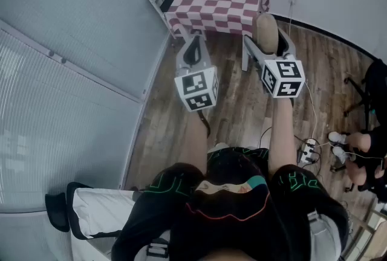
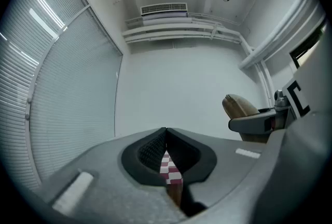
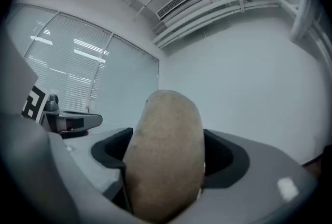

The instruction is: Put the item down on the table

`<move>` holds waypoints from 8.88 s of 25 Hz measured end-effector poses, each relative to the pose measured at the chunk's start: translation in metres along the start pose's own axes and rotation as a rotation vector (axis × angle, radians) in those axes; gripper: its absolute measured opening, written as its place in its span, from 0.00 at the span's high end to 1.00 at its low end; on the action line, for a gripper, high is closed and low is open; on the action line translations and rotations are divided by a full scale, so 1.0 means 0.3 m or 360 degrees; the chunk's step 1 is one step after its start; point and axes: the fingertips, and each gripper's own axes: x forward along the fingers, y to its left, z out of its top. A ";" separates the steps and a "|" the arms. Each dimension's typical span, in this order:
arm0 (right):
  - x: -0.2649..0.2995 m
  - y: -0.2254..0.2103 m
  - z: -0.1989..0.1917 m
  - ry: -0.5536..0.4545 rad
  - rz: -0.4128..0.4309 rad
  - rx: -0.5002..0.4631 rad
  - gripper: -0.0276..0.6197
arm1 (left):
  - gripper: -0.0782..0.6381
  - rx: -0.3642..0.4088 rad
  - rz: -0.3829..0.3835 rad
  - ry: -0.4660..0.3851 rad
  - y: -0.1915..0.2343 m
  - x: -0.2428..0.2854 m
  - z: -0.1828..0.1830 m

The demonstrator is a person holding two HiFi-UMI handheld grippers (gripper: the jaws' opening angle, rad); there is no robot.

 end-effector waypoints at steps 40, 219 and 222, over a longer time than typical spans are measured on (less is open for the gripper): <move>0.072 -0.343 -0.084 0.0039 -0.0086 0.0129 0.31 | 0.88 -0.0116 -0.0113 0.0093 -0.196 0.271 -0.087; 2.428 -0.577 -0.882 0.0946 0.0265 -0.0019 0.31 | 0.88 -0.0568 0.0144 0.0834 0.650 2.167 -1.037; 2.372 -0.609 -0.778 0.0795 0.0243 -0.0020 0.33 | 0.88 -0.0543 0.0128 0.0739 0.605 2.155 -0.953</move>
